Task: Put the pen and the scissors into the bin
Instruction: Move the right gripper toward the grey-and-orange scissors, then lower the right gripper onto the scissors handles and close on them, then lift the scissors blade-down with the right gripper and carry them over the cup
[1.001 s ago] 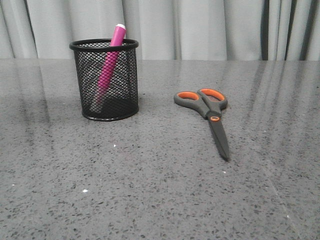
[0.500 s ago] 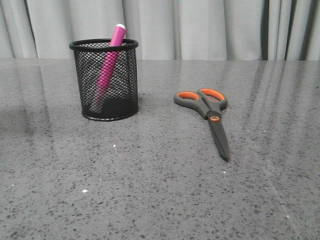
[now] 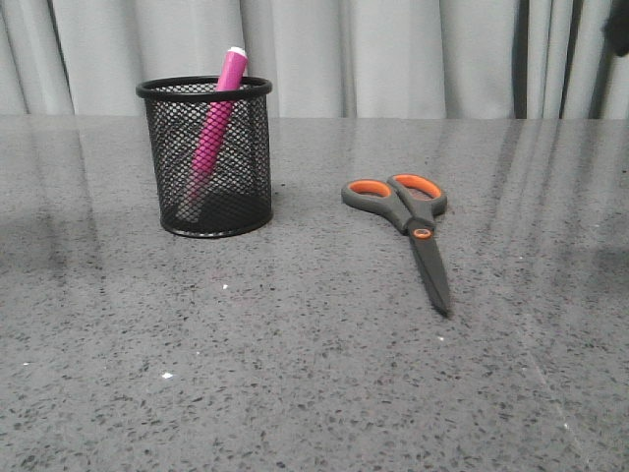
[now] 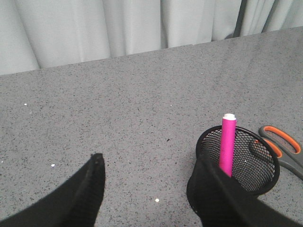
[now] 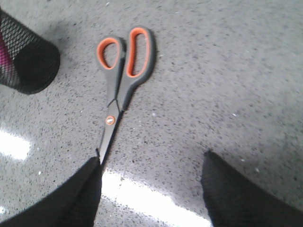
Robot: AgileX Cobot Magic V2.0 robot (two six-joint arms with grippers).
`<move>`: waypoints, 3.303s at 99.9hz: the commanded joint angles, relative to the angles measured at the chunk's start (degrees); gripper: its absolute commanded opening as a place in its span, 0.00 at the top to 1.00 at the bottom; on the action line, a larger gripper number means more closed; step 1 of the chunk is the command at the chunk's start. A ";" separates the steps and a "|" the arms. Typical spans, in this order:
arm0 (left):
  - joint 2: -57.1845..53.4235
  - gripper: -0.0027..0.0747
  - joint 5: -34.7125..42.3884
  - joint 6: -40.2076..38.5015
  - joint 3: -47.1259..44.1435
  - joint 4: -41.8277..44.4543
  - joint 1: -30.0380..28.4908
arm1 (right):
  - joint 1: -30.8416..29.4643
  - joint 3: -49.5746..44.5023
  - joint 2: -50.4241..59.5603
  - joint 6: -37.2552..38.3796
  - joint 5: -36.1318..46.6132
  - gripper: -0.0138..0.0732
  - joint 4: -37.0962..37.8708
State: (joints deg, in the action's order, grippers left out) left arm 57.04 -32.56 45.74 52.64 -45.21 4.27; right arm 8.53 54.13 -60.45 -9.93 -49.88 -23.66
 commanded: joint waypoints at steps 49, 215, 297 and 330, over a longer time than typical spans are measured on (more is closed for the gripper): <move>-0.90 0.47 2.16 -0.47 1.48 -2.26 -0.06 | 21.30 15.16 -21.24 21.35 1.31 0.37 22.73; -0.90 0.47 3.18 -0.47 1.48 -2.26 -0.06 | 23.21 20.28 -31.85 25.49 4.41 0.93 30.37; -0.90 0.47 4.09 -0.47 1.48 -2.26 -0.06 | 25.87 2.07 -18.84 28.50 87.57 0.93 40.35; -0.90 0.47 4.09 -0.47 1.48 -2.26 -0.06 | 25.74 2.31 -29.48 26.97 102.70 0.93 39.77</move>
State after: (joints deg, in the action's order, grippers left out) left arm 57.04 -31.24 45.65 52.47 -45.21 4.27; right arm 34.43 54.75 -90.76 18.28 46.07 17.70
